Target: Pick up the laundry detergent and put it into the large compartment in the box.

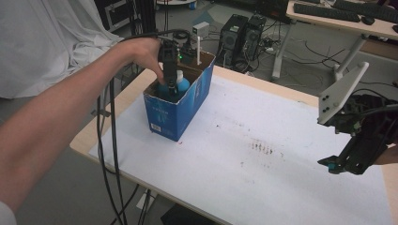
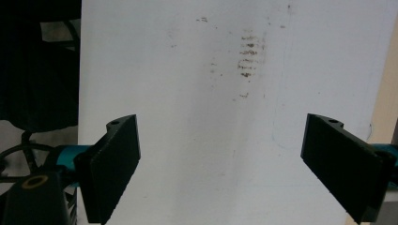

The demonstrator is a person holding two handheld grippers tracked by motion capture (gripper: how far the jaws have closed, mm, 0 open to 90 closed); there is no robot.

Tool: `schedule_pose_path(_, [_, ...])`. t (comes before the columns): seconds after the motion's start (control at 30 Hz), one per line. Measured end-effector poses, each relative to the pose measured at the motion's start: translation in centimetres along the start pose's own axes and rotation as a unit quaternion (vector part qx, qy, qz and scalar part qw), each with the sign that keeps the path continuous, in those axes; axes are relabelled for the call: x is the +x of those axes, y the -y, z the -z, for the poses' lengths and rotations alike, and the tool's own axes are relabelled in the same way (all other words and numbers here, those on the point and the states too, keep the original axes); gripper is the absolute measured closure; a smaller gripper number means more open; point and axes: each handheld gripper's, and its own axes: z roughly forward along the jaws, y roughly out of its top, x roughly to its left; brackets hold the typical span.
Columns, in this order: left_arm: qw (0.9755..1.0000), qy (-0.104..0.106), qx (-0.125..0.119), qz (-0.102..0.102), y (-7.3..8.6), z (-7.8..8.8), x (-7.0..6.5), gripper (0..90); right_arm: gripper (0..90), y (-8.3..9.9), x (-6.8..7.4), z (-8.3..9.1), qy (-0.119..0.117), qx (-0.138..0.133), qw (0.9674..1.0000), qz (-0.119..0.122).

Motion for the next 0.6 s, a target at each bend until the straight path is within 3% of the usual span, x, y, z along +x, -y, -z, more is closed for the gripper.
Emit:
schedule_pose_path(0.23, [1.0000, -0.005, 0.003, -0.005, -0.02, -0.06, -0.16, 36.2, 11.3, -0.05, 0.03, -0.01, 0.000, -0.001, 1.0000, -0.001])
schedule_pose_path(0.6, [1.0000, -0.003, 0.000, 0.003, -0.06, 0.03, 0.01, 28.5, 11.3, -0.07, 0.06, 0.04, -0.001, -0.001, 1.0000, 0.001])
